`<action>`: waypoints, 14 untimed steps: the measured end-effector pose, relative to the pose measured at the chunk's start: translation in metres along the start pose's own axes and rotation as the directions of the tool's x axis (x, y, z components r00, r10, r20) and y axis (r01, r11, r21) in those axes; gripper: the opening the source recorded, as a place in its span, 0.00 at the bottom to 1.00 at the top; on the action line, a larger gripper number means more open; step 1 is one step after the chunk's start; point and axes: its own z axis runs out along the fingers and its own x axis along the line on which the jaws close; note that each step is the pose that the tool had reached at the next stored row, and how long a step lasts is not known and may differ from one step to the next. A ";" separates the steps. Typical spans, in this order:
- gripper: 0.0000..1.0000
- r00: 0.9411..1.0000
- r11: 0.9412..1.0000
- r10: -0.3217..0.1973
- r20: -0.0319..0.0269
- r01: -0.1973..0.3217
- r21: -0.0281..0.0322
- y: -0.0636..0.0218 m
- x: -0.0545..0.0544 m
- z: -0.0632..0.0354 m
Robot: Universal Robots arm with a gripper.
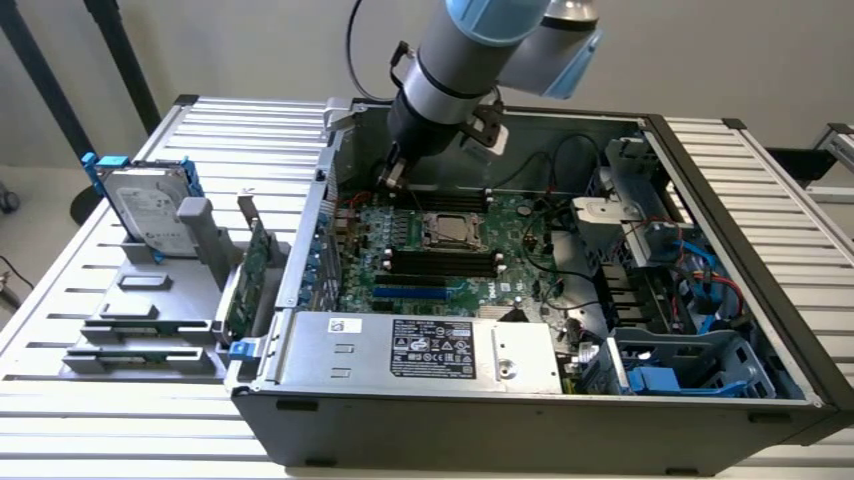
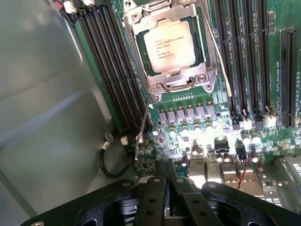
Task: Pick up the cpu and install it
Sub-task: 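Close the cpu cover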
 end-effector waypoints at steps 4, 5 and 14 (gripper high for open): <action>0.11 0.999 0.999 0.031 -0.013 -0.031 -0.007 -0.0036 -0.001 0.0014; 0.11 0.999 0.999 0.039 -0.018 -0.039 -0.009 -0.0038 -0.001 0.0016; 0.11 0.995 0.996 0.081 -0.064 -0.083 -0.029 -0.0047 -0.003 0.0057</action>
